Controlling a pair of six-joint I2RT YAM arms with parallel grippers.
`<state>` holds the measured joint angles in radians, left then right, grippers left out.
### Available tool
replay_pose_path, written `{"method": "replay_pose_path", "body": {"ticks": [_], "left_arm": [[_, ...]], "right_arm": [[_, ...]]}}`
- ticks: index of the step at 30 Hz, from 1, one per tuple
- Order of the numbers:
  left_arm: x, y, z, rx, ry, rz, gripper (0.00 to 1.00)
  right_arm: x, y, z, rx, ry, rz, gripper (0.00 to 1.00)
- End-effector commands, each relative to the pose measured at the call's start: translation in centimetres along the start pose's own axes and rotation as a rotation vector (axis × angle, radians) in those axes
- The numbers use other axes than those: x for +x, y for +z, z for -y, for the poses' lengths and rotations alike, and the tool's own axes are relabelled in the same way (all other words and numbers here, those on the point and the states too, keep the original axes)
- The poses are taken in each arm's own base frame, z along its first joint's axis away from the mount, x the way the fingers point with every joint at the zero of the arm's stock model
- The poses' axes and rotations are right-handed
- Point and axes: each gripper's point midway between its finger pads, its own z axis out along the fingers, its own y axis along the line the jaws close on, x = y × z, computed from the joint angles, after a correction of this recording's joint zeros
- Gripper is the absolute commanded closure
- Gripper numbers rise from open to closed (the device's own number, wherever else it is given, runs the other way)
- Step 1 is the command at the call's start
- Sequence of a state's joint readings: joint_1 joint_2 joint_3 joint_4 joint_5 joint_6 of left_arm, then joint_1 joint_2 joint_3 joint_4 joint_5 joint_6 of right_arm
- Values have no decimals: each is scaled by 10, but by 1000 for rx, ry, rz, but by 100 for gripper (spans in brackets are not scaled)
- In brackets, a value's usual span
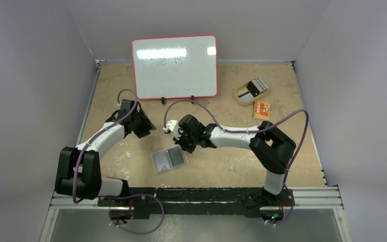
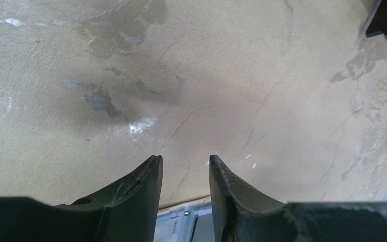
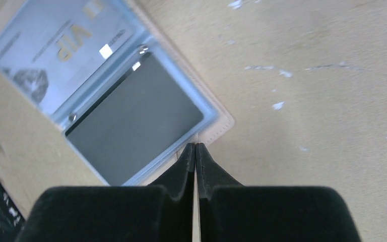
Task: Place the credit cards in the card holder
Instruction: Adjust the card holder at the center of the board, then close the card holder at the center of the board.
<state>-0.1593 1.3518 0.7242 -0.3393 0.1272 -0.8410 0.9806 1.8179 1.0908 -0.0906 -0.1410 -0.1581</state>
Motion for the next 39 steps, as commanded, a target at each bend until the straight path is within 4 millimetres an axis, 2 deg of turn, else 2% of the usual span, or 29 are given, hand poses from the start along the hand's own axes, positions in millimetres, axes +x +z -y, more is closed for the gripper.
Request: {"method": "replay_pose_path", "body": {"ticks": [1, 4, 7, 9, 12, 14, 16, 18, 22, 25, 27, 34, 36, 39], "left_arm": [[-2, -10, -3, -23, 48, -11, 61], [6, -18, -9, -14, 31, -1, 58], [22, -23, -13, 10, 11, -32, 57], [34, -25, -17, 21, -10, -57, 57], [49, -28, -16, 56, -43, -69, 57], [58, -30, -15, 62, -57, -65, 57], [68, -30, -13, 62, -55, -65, 57], [81, -27, -14, 63, -64, -74, 58], [99, -17, -24, 59, -87, -91, 61], [98, -16, -28, 44, -81, -81, 62], [97, -14, -30, 38, -78, -75, 63], [93, -8, -31, 16, -58, -59, 66], [88, -6, -30, 4, -47, -50, 66], [83, -2, -27, -11, -28, -48, 67]], "right_arm": [[-32, -2, 30, 69, 146, 125, 100], [-30, -12, 31, 71, 134, 148, 98], [-29, -21, 26, 38, 96, 130, 77], [-23, -22, 27, 52, 122, 94, 69], [-21, -21, 33, 108, 289, 100, 67], [-28, -22, 25, 69, 346, 133, 67], [-32, -22, 26, 69, 328, 171, 66], [-29, -20, 29, 86, 310, 161, 65], [-23, -13, 29, 81, 283, 130, 61], [-24, -9, 34, 97, 257, 125, 59], [-22, -5, 29, 68, 250, 124, 59], [2, 6, 27, 61, 232, 57, 59], [8, 9, 27, 66, 233, 31, 62], [13, 10, 24, 59, 269, 25, 75]]}}
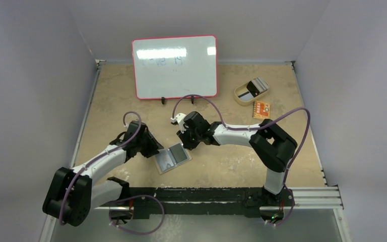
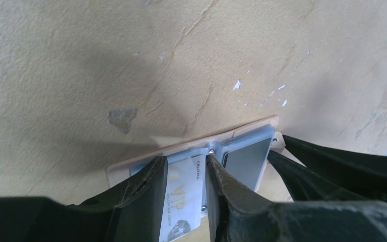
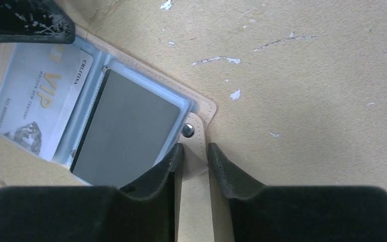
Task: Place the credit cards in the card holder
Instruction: Close the card holder at the center of the board.
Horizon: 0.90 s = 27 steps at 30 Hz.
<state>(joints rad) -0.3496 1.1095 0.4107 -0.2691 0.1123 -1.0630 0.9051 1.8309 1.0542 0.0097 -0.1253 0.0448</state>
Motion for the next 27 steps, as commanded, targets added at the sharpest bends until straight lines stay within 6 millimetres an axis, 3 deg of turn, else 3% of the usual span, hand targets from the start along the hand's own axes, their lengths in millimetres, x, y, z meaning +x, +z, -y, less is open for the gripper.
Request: {"method": "replay_pose_path", "body": {"ticks": [1, 4, 8, 12, 19, 24, 27], "left_arm": [[-14, 6, 0, -50, 43, 43, 67], [-29, 4, 23, -4, 66, 73, 67], [-73, -14, 48, -57, 148, 154, 62], [-89, -27, 44, -110, 172, 156, 52], [-42, -18, 20, -8, 89, 58, 38], [-24, -10, 5, 4, 34, 35, 35], [-19, -4, 8, 42, 8, 27, 35]], "right_arm": [[10, 4, 0, 5, 23, -13, 81], [-3, 4, 4, 40, 113, 54, 100], [-26, -6, 13, 29, 329, 208, 100], [-49, -30, 19, -63, 514, 395, 100], [-44, -53, 26, -106, 672, 528, 100], [-36, -48, 27, -99, 685, 512, 100], [-32, -45, 26, -108, 684, 505, 100]]}}
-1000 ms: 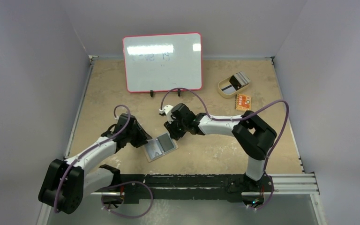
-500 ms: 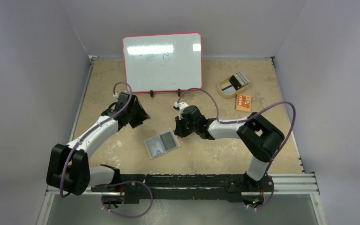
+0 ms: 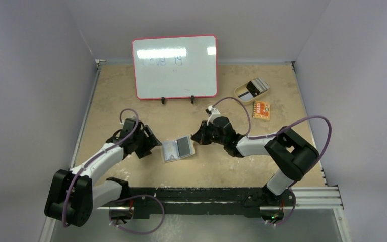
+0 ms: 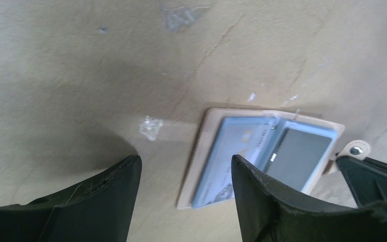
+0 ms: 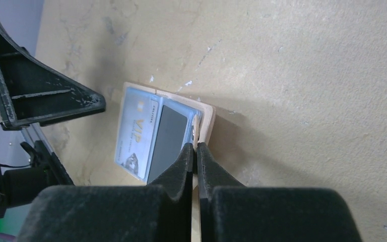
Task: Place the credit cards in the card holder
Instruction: Close the card holder at the center of the board.
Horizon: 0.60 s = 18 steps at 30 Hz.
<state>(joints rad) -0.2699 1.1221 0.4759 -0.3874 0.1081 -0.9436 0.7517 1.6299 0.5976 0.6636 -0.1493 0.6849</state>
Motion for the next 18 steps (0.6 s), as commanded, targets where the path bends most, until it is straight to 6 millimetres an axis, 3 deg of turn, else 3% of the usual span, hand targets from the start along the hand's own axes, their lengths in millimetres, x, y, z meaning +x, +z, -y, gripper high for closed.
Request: {"method": "replay_pose_path", "body": {"ticks": [1, 8, 18], "left_arm": [[-1, 5, 23, 130, -49, 17, 35], [11, 12, 39, 283, -151, -10, 35], [2, -20, 96, 582, -244, -27, 36]], "right_arm": [[-14, 0, -17, -70, 24, 62, 100], [-9, -1, -12, -59, 30, 58, 100], [-2, 5, -4, -50, 37, 58, 100]]}}
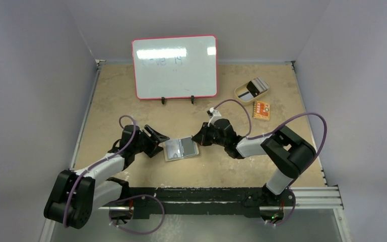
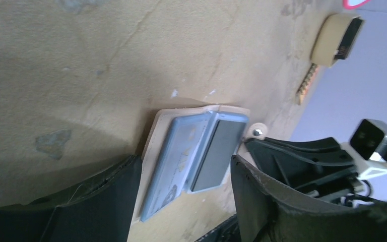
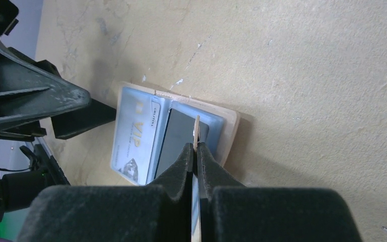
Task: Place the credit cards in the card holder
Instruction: Close the card holder at the center of the board.
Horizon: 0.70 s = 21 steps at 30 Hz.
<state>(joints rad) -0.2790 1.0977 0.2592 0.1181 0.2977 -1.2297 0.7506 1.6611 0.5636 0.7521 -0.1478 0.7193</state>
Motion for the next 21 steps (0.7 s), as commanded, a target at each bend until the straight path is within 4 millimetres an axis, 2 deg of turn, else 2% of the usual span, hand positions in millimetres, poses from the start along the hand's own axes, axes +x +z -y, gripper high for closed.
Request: {"method": "replay_pose_path", "body": {"ticks": [1, 7, 10, 15, 21], "left_arm": [[3, -11, 59, 241, -39, -35, 36], [3, -25, 90, 338, -29, -27, 38], [4, -22, 92, 352, -22, -32, 39], [13, -21, 106, 415, -13, -67, 43], [20, -10, 109, 393, 39, -82, 54]], "right_arm": [[-4, 2, -6, -36, 6, 35, 100], [-1, 3, -4, -32, 15, 29, 100], [1, 4, -5, -42, 15, 19, 100], [3, 8, -11, -73, 16, -4, 100], [-8, 11, -18, -97, -4, 31, 100]]}}
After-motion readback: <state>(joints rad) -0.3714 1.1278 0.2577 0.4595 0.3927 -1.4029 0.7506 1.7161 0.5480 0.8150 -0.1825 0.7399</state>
